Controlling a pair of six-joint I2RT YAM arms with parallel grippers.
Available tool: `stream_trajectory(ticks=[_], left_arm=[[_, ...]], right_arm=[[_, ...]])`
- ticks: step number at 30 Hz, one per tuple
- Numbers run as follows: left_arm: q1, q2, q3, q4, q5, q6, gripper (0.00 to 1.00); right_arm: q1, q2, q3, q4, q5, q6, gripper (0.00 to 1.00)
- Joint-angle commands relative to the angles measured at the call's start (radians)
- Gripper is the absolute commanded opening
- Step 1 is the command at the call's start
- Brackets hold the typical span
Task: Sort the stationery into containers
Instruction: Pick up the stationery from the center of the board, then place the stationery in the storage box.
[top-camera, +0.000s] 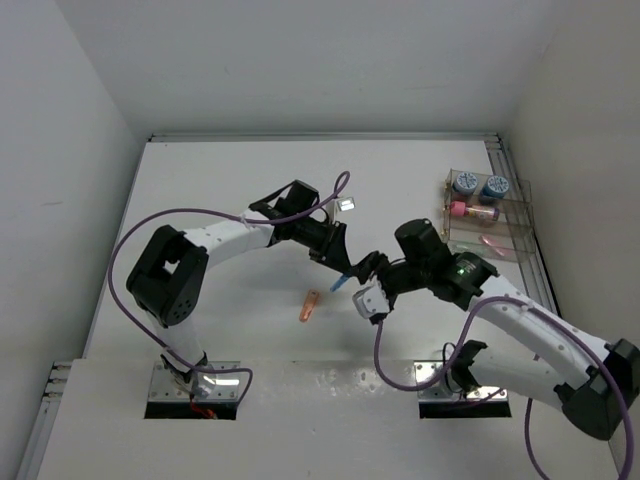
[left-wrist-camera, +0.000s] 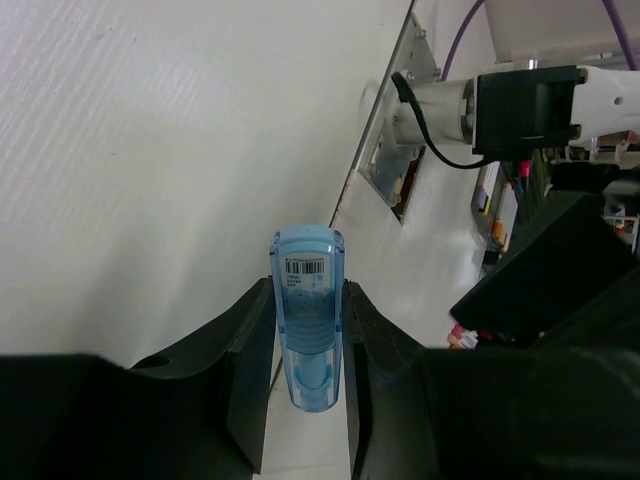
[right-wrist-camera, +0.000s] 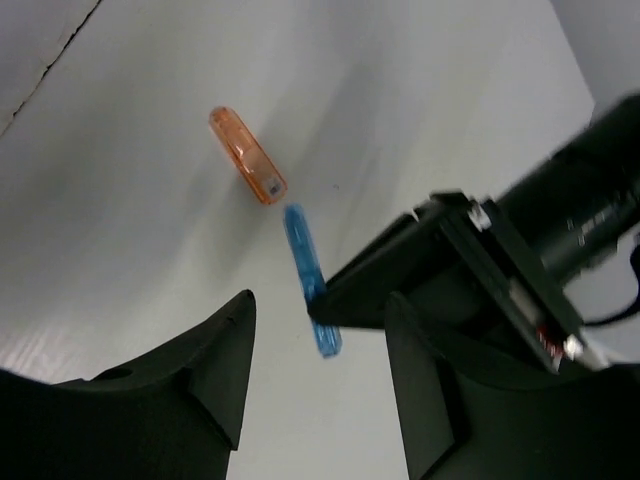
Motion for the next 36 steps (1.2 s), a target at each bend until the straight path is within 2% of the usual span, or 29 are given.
stream_trajectory(ticks=[1, 11, 23, 24, 26, 27, 28, 32, 33, 36], left_arm=[[-0.007, 0.004, 0.014, 0.024, 0.036, -0.024, 0.0], [-0.01, 0.005, 0.005, 0.021, 0.013, -0.02, 0.0], [-0.011, 0.027, 0.019, 0.021, 0.005, -0.021, 0.0], [-0.011, 0.027, 0.019, 0.02, 0.004, -0.021, 0.0], [-0.011, 0.027, 0.013, 0.021, -0.002, -0.015, 0.03], [-0.01, 0.022, 0.013, 0.021, -0.002, -0.015, 0.07], [-0.01, 0.021, 0.007, 0.024, 0.001, -0.011, 0.09], [-0.004, 0.008, -0.006, 0.037, 0.005, -0.009, 0.26], [0.001, 0.005, -0.004, 0.04, 0.004, -0.004, 0.51], [0.027, -0.01, 0.011, 0.009, -0.066, 0.017, 1.0]], right_arm=[[0.092, 0.029, -0.031, 0.098, 0.106, -0.128, 0.53], [0.166, 0.133, -0.037, 0.125, 0.205, -0.256, 0.46], [0.207, 0.273, -0.045, 0.172, 0.324, -0.303, 0.36], [0.207, 0.279, -0.045, 0.177, 0.327, -0.305, 0.34], [0.201, 0.293, -0.04, 0.183, 0.34, -0.297, 0.25], [0.198, 0.295, -0.04, 0.189, 0.34, -0.29, 0.21], [0.195, 0.293, -0.04, 0.2, 0.343, -0.27, 0.13], [0.15, 0.272, -0.057, 0.221, 0.35, -0.214, 0.01], [0.138, 0.253, -0.068, 0.221, 0.352, -0.205, 0.0], [0.075, 0.192, -0.083, 0.195, 0.341, -0.159, 0.0]])
